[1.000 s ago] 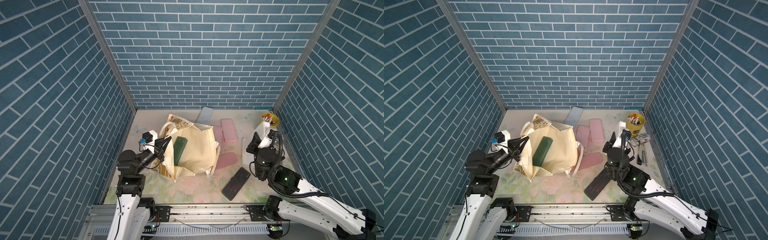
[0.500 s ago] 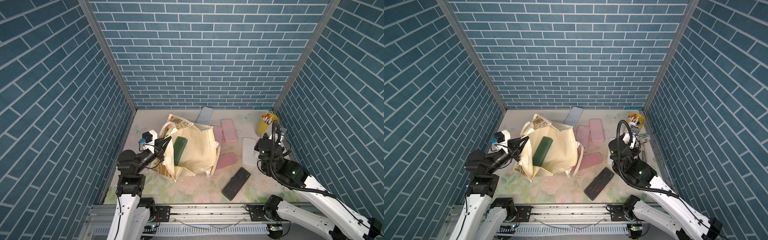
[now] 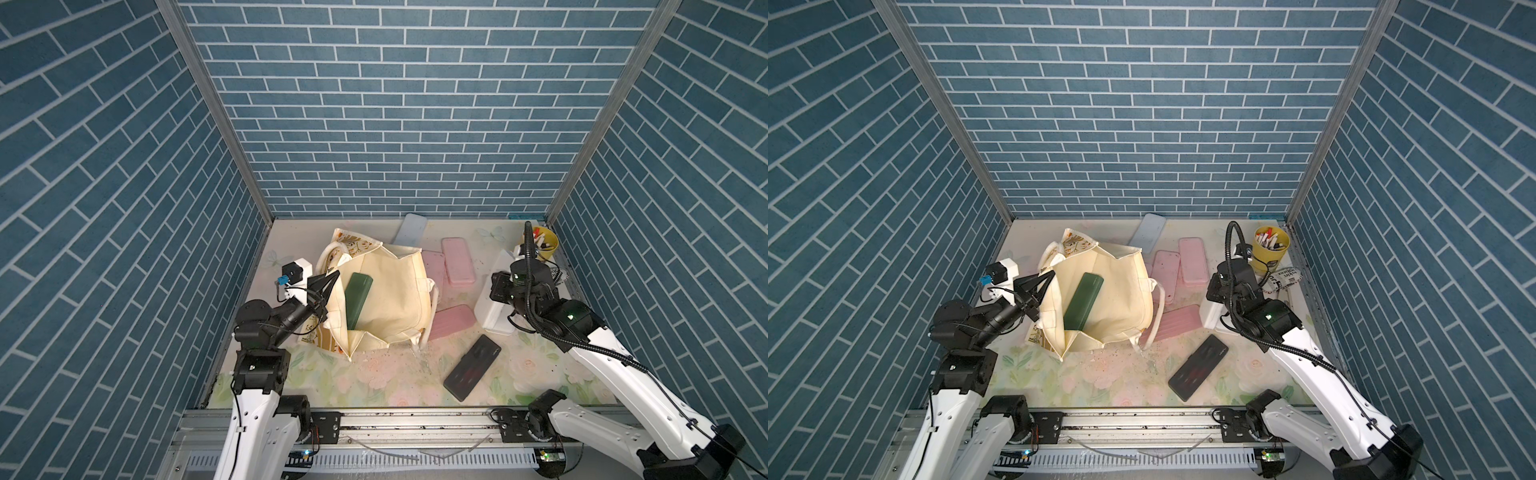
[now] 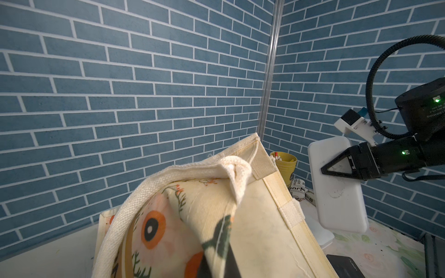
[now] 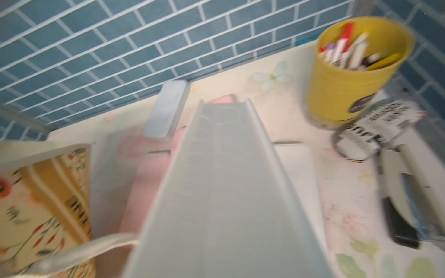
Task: Take out the pencil case from the canvas bag
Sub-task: Place the pencil case at the center of the board.
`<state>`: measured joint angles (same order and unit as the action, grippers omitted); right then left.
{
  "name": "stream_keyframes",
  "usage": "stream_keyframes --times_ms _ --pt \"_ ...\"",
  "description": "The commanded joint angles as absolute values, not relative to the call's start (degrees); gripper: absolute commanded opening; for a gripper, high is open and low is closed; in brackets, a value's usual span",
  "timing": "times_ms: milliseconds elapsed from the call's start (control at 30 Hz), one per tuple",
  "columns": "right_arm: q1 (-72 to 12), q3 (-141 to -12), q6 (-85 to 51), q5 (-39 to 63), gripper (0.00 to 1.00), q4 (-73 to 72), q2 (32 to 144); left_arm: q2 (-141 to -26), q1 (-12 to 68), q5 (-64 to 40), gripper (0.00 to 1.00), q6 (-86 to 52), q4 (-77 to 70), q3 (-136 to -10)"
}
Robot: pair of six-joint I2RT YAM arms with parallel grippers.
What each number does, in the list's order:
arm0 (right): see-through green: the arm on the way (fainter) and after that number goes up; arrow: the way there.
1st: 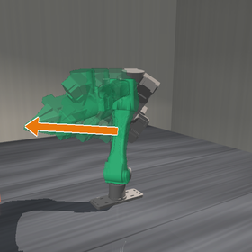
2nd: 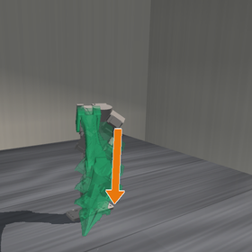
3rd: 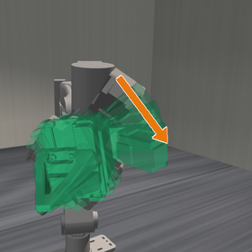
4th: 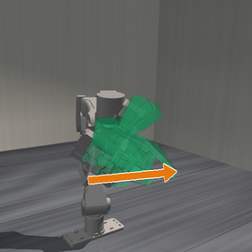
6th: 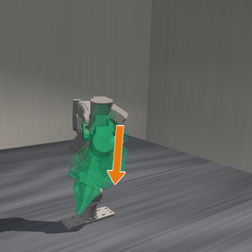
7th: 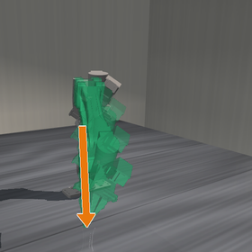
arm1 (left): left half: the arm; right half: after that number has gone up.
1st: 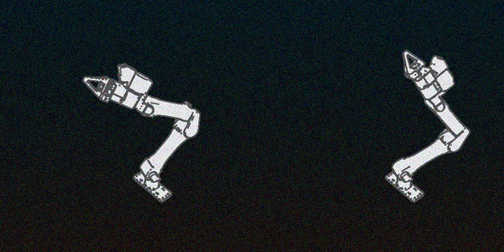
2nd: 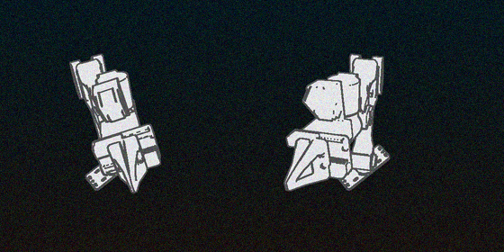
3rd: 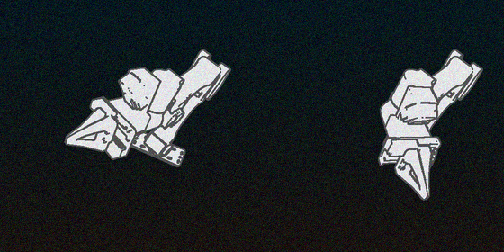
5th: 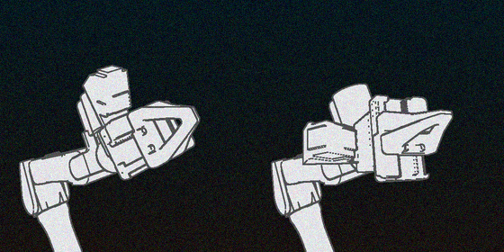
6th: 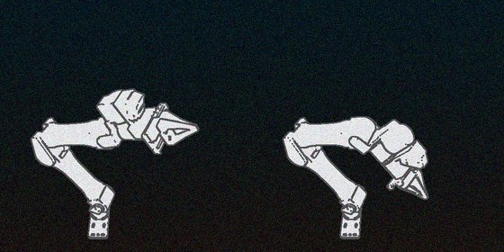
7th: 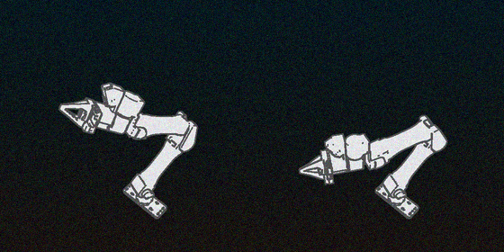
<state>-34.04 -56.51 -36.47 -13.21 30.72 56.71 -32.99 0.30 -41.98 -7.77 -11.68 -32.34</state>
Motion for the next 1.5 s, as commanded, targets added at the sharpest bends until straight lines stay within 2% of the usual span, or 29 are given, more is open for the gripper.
stream_keyframes --times_ms 0,167,333,633,967,1133,1233,1467 --pt "-34.0 -55.8 -35.4 5.6 0.0 27.7 59.5 -32.1 0.3 -39.2 0.0 -7.2 -10.5 -34.2" --pt "-34.0 -54.9 -35.8 19.9 0.0 27.9 64.8 -31.5 0.3 -36.3 0.0 -6.4 -8.5 -34.4" --pt "-35.5 -48.2 -45.1 29.8 0.0 15.3 70.0 -31.3 0.3 -33.6 0.0 -6.1 -7.4 -34.6" --pt "-45.3 -45.9 -54.4 30.7 0.0 -0.7 81.8 -30.7 0.2 -30.1 0.0 -5.6 -6.8 -34.8" --pt "-50.8 -55.0 -60.6 31.3 0.03 -9.9 101.1 -30.7 0.2 -30.1 0.0 -5.9 -7.0 -34.8" --pt "-51.1 -58.7 -61.8 32.6 0.12 -10.6 106.1 -30.8 0.1 -30.7 0.0 -6.2 -7.5 -34.5" --pt "-51.2 -60.2 -60.8 31.0 0.22 -6.5 106.7 -31.2 0.2 -31.0 0.0 -6.1 -7.6 -34.8" --pt "-51.2 -62.6 -56.1 19.1 0.41 8.7 102.4 -31.7 0.2 -31.6 0.0 -6.1 -7.6 -35.1"
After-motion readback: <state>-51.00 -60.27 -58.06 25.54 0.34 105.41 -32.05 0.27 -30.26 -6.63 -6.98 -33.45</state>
